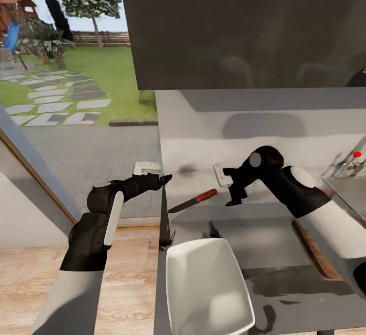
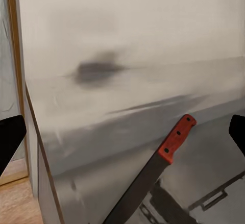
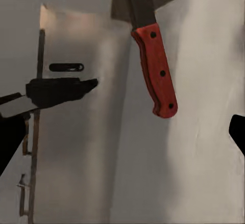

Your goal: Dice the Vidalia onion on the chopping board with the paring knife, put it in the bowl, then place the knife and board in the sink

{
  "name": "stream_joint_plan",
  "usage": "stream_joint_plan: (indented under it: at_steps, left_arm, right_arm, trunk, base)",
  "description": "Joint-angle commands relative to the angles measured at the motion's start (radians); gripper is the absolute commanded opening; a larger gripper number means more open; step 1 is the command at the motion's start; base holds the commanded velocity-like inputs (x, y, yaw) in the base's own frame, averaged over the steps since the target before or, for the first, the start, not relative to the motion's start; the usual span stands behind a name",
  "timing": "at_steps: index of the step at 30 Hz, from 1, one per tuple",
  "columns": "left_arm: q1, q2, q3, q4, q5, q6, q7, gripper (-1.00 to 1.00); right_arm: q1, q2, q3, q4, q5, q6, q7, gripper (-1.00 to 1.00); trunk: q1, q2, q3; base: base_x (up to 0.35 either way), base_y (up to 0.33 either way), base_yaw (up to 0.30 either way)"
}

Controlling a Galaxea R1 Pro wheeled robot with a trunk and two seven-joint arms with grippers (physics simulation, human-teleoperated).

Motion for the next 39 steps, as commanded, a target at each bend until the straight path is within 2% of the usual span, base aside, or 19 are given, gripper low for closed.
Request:
stream_joint_plan:
  at_steps: [1, 2, 5, 7, 10, 13, 17, 19, 21, 22, 25, 29, 39]
  left_arm:
    - [-0.001, 0.000, 0.001, -0.001, 0.002, 0.006, -0.001, 1.00]
    - [-0.001, 0.000, 0.001, -0.001, 0.002, 0.006, -0.001, 1.00]
    - [-0.001, 0.000, 0.000, -0.003, 0.002, 0.008, -0.001, 1.00]
    - [-0.001, 0.003, 0.000, -0.018, 0.002, 0.010, -0.001, 1.00]
    - [0.000, 0.020, 0.001, -0.043, 0.002, 0.028, -0.002, 1.00]
    - [0.000, 0.079, 0.002, -0.055, 0.002, 0.063, -0.019, 1.00]
    - [0.000, 0.111, 0.002, -0.044, 0.002, 0.065, -0.055, 1.00]
    - [0.000, 0.129, 0.002, -0.030, 0.003, 0.064, -0.098, 1.00]
    - [0.000, 0.143, 0.002, -0.019, 0.002, 0.062, -0.167, 1.00]
    - [0.000, 0.168, 0.003, -0.002, 0.003, 0.052, -0.281, 1.00]
    - [0.000, 0.195, 0.003, 0.017, 0.003, 0.020, -0.349, 1.00]
    - [0.000, 0.203, 0.003, 0.019, 0.002, 0.003, -0.367, 1.00]
    - [0.000, 0.205, 0.004, 0.014, 0.002, -0.001, -0.369, 1.00]
  right_arm:
    - [-0.001, 0.025, 0.014, -0.001, 0.003, 0.016, -0.009, 1.00]
    - [-0.001, 0.039, 0.018, -0.001, 0.004, 0.022, -0.017, 1.00]
    - [-0.001, 0.103, 0.036, -0.001, 0.006, 0.074, -0.067, 1.00]
    - [-0.001, 0.113, 0.036, -0.001, 0.007, 0.083, -0.076, 1.00]
    - [-0.001, 0.117, 0.035, -0.001, 0.007, 0.087, -0.080, 1.00]
    - [-0.001, 0.119, 0.035, -0.001, 0.007, 0.088, -0.081, 1.00]
    - [-0.001, 0.119, 0.035, -0.001, 0.007, 0.088, -0.082, 1.00]
    - [-0.001, 0.119, 0.035, -0.001, 0.006, 0.088, -0.082, 1.00]
    - [-0.001, 0.119, 0.035, -0.001, 0.006, 0.088, -0.082, 1.00]
    - [-0.001, 0.119, 0.035, -0.002, 0.007, 0.088, -0.082, 1.00]
    - [-0.001, 0.119, 0.035, -0.002, 0.007, 0.089, -0.082, 1.00]
    - [-0.001, 0.119, 0.035, -0.003, 0.007, 0.089, -0.083, 1.00]
    - [-0.001, 0.119, 0.033, -0.004, 0.007, 0.090, -0.083, 1.00]
  trunk:
    - [0.001, -0.002, -0.002]
    - [0.001, -0.002, -0.002]
    - [0.001, -0.002, -0.002]
    - [0.001, -0.002, -0.002]
    - [0.001, -0.002, -0.002]
    - [0.001, -0.002, -0.002]
    - [0.001, -0.002, -0.002]
    - [0.001, -0.002, -0.002]
    - [0.001, -0.002, -0.002]
    - [0.001, -0.002, -0.002]
    - [0.001, -0.002, -0.002]
    - [0.001, -0.002, -0.002]
    - [0.001, -0.002, -0.002]
  base:
    - [0.000, 0.000, 0.000]
    - [0.000, 0.000, 0.000]
    - [0.000, 0.000, 0.000]
    - [0.000, 0.000, 0.000]
    - [0.000, 0.000, 0.000]
    - [0.000, 0.000, 0.000]
    - [0.000, 0.000, 0.000]
    - [0.000, 0.000, 0.000]
    - [0.000, 0.000, 0.000]
    - [0.000, 0.000, 0.000]
    - [0.000, 0.000, 0.000]
    - [0.000, 0.000, 0.000]
    - [0.000, -0.040, 0.000]
